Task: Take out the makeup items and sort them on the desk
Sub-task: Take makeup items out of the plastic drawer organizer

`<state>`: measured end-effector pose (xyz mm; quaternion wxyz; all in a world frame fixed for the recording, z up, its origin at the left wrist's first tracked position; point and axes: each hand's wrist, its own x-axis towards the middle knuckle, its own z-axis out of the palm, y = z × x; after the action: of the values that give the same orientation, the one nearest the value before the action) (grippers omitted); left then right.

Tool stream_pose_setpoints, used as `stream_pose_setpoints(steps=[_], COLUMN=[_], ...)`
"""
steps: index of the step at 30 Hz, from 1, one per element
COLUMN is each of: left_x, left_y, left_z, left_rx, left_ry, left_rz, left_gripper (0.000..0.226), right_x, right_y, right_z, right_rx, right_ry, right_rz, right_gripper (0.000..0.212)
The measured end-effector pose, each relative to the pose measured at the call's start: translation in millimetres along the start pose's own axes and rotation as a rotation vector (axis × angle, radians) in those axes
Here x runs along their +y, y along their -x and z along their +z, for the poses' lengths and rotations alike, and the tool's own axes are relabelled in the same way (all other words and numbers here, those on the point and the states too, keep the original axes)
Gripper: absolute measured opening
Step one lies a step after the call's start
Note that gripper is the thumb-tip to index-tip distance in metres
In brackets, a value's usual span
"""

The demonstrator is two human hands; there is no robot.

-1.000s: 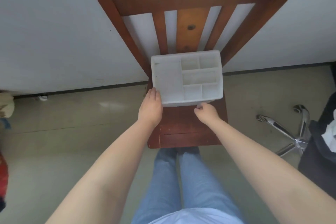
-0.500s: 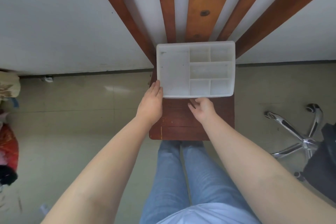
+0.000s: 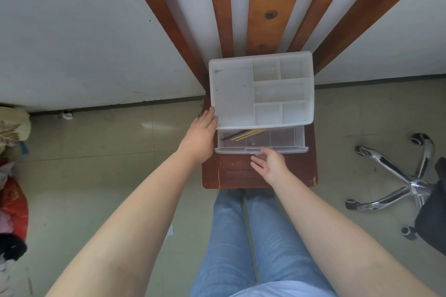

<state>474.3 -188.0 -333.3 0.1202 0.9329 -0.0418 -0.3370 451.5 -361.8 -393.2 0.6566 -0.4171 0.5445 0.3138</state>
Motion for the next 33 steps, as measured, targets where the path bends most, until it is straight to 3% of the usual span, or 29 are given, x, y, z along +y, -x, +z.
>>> stream_pose_setpoints(steps=[8, 16, 18, 22, 24, 28, 33], left_x=[-1, -3, -1, 2, 2, 0, 2], left_y=[6, 12, 16, 18, 18, 16, 17], left_z=[3, 16, 21, 30, 33, 38, 47], left_rx=[-0.003, 0.101, 0.097, 0.151, 0.164, 0.195, 0.195], left_ry=[0.001, 0.136, 0.154, 0.185, 0.200, 0.225, 0.244], left_rz=[0.002, -0.022, -0.021, -0.015, -0.015, -0.023, -0.043], left_gripper=[0.067, 0.067, 0.064, 0.063, 0.063, 0.063, 0.064], right_x=[5, 6, -1, -16, -21, -29, -30], right_y=[17, 30, 36, 35, 29, 13, 4], right_z=[-13, -25, -24, -20, -15, 0, 6], right_rx=[0.024, 0.032, 0.002, -0.039, -0.095, -0.150, -0.142], right_ry=[0.357, 0.976, 1.275, 1.820, 2.001, 2.324, 2.482], right_rz=[0.139, 0.200, 0.054, -0.662, -0.883, -0.955, -0.932], right_gripper=[0.037, 0.036, 0.029, 0.024, 0.030, 0.061, 0.062])
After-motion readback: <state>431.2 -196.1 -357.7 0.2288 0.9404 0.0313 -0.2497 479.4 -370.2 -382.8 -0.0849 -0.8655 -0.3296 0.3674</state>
